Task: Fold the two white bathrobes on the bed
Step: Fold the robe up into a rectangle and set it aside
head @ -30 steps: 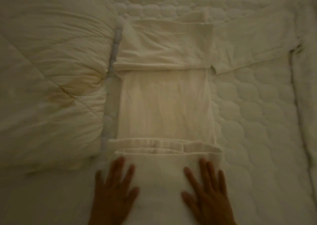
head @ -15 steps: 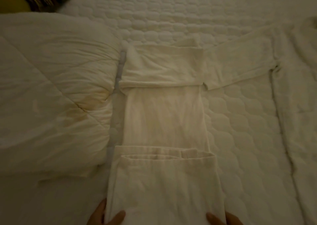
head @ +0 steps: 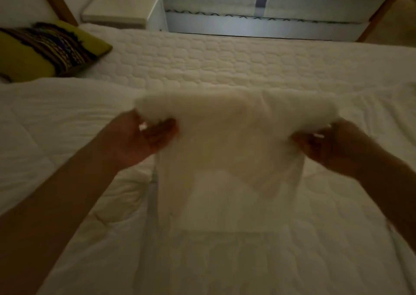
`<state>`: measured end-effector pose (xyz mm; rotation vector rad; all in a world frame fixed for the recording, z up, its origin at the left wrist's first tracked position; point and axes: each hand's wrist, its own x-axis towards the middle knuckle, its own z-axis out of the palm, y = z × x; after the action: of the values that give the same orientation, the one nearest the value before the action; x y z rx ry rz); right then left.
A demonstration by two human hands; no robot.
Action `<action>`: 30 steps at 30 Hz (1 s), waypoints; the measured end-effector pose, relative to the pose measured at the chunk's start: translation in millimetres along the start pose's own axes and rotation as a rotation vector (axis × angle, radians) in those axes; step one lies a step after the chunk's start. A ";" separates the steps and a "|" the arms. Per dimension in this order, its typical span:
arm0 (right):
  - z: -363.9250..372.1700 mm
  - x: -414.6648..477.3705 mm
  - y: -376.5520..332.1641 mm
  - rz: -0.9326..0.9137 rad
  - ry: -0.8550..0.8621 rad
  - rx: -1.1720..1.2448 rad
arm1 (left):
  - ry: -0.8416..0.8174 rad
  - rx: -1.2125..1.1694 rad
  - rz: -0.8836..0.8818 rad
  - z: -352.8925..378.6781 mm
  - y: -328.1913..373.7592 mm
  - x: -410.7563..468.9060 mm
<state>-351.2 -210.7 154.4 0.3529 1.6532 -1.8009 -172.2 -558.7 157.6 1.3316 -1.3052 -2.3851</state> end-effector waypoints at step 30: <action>13.9 137.6 141.2 0.040 0.150 -0.305 | 0.084 0.608 0.023 -22.3 -130.8 142.8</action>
<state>-362.6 -260.8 -36.4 0.3878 1.9772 -1.4936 -204.7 -557.9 -34.6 1.5036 -2.1043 -1.9553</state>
